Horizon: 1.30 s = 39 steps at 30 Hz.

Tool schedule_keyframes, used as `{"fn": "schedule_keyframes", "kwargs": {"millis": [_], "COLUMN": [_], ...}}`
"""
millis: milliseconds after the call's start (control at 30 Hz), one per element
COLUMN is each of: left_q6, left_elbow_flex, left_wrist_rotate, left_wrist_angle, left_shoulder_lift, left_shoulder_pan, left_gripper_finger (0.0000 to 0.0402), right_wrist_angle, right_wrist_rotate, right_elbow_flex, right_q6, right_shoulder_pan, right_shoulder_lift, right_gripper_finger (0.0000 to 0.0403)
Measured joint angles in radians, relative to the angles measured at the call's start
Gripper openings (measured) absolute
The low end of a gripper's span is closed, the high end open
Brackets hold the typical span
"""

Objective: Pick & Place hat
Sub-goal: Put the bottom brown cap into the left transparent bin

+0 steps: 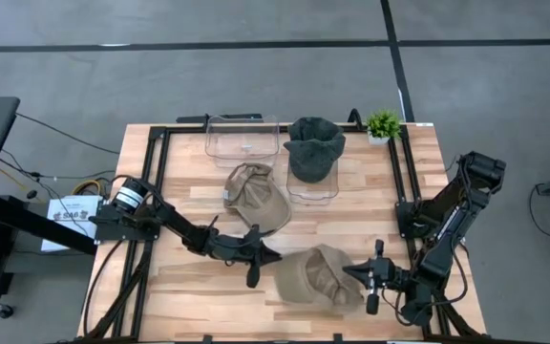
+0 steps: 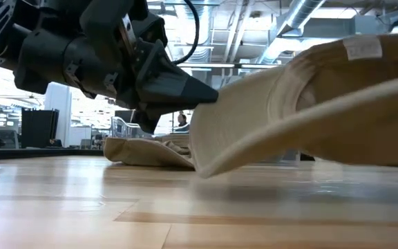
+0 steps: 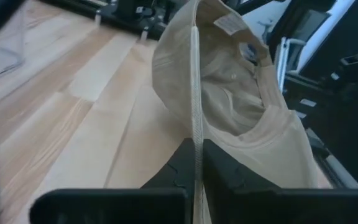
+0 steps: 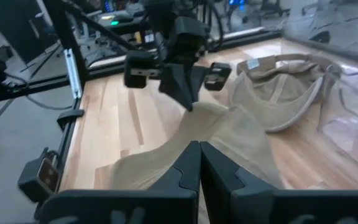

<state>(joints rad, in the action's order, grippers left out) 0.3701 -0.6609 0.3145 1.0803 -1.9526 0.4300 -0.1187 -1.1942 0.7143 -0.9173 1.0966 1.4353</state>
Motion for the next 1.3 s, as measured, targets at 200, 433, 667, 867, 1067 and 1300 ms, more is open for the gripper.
{"fn": "schedule_keyframes", "kwargs": {"millis": [200, 433, 667, 867, 1067, 1300], "left_q6": [-0.009, -0.026, -0.075, -0.107, -0.164, -0.181], "left_elbow_flex": [0.000, 0.004, 0.076, 0.151, 0.198, 0.200], "left_wrist_rotate": [0.023, 0.027, 0.057, 0.209, 0.334, 0.369], "left_wrist_angle": [0.011, -0.010, -0.039, -0.138, -0.139, -0.167], "left_shoulder_lift": [0.000, 0.042, 0.230, 0.446, 0.578, 0.577], "left_shoulder_pan": [0.019, 0.057, 0.147, 0.228, 0.271, 0.237], "left_gripper_finger": [0.0013, 0.0015, 0.0014, 0.0013, 0.0012, 0.0013], "right_wrist_angle": [0.011, 0.015, 0.008, 0.010, 0.023, 0.208], "right_wrist_rotate": [-0.073, -0.143, -0.144, -0.199, -0.186, -0.105], "right_elbow_flex": [0.000, 0.000, 0.000, 0.000, 0.000, 0.000], "right_q6": [0.000, 0.027, 0.061, 0.114, 0.115, 0.256], "right_shoulder_pan": [-0.012, -0.049, -0.089, -0.147, -0.258, -0.389], "right_shoulder_lift": [0.041, 0.044, 0.044, 0.044, 0.044, 0.044], "right_gripper_finger": [0.0000, 0.0000, 0.0000, 0.0000, 0.0000, 0.0000]}}
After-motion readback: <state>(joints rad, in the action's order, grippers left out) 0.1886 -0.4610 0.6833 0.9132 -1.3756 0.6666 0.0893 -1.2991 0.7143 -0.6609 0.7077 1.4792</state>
